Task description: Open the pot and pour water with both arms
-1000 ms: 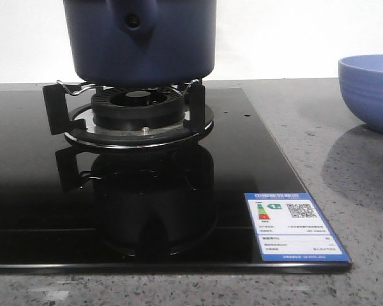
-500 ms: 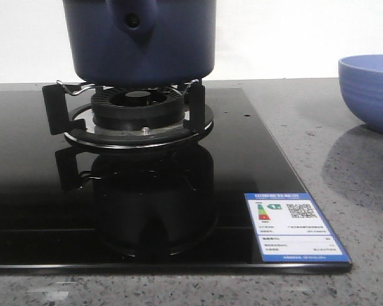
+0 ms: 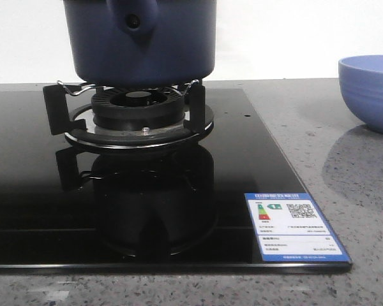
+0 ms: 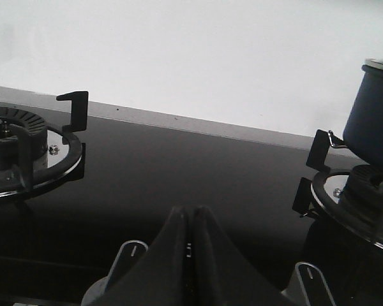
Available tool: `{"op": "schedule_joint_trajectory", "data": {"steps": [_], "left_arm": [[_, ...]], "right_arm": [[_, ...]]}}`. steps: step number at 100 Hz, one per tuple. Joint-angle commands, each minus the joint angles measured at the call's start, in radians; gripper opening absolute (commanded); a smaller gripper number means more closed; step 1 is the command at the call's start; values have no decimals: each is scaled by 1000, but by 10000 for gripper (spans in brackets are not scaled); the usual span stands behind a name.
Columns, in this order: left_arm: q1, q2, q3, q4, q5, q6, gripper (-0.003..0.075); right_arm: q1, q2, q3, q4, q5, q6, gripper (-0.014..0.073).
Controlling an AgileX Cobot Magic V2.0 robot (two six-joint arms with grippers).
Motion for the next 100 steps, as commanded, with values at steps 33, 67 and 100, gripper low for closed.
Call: {"op": "schedule_joint_trajectory", "data": {"steps": [33,67,100], "left_arm": [[-5,-27,33,-8,-78,-9,-20],[-5,-27,33,-8,-78,-9,-20],[-5,-27,33,-9,-78,-9,-20]], "right_arm": [[-131,-21,26,-26,-67,30,-63],[-131,-21,26,-62,-32,30,-63],[-131,-21,26,-62,-32,30,-63]]}}
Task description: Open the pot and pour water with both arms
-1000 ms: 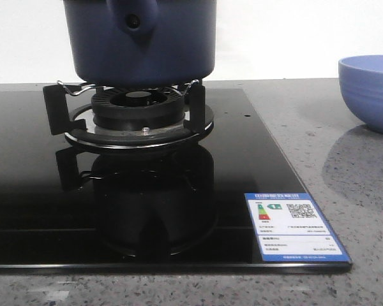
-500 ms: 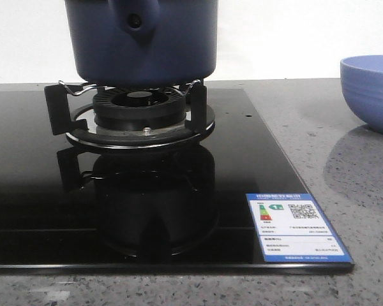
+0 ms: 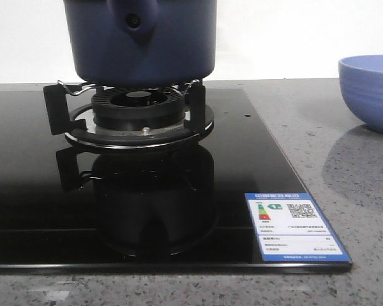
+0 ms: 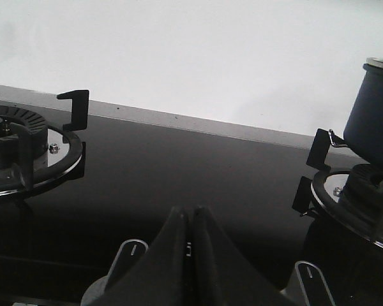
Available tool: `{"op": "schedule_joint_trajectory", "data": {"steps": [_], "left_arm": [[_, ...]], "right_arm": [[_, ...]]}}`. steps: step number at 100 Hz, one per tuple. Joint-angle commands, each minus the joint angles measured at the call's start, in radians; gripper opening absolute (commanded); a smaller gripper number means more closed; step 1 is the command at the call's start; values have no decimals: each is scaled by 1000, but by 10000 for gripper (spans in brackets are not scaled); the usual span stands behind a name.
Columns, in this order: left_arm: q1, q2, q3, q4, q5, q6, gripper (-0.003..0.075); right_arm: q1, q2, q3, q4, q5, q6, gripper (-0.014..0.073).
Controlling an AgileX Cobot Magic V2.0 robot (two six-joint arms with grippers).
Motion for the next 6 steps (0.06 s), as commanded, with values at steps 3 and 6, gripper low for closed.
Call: {"op": "schedule_joint_trajectory", "data": {"steps": [3,6], "left_arm": [[-5,-27,33,-9,-79,-9,-20],[-5,-27,33,-9,-79,-9,-20]], "right_arm": [[-5,-17,26,-11,-67,0,-63],[-5,-17,26,-11,-67,0,-63]]}}
